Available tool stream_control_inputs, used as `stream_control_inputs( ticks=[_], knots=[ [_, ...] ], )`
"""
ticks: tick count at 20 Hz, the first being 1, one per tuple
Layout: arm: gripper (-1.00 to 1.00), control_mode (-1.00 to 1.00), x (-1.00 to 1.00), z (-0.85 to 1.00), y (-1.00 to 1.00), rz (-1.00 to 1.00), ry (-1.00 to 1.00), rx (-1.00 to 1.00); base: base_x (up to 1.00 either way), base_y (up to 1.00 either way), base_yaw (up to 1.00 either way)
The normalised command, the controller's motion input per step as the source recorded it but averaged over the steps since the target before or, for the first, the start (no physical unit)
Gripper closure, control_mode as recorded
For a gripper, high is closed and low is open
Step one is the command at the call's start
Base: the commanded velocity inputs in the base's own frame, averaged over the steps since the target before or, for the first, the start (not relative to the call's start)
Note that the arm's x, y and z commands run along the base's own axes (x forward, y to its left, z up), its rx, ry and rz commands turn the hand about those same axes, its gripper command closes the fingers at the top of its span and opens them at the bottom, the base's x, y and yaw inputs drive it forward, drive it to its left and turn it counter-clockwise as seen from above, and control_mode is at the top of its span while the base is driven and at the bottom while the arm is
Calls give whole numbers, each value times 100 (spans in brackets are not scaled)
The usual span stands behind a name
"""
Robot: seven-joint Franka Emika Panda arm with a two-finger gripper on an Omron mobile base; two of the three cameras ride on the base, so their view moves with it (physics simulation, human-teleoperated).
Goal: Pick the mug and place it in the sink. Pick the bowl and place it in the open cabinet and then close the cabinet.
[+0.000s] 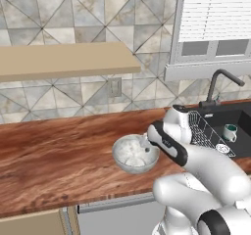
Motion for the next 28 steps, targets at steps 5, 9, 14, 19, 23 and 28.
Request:
stream_control_inputs(
  ticks=[5,9,14,19,23,28],
  knots=[
    [100,-100,0,-29,23,0,1,1,0,0,0],
    [100,-100,0,-23,11,0,0,0,0,0,0],
    [100,-100,0,-16,0,0,0,0,0,0,0],
    [100,-100,-19,-2,0,-1,0,0,0,0,0],
    [100,-100,-43,30,0,-12,0,0,0,0,0],
    [100,-100,-34,49,-2,-25,0,0,0,0,0]
  ],
)
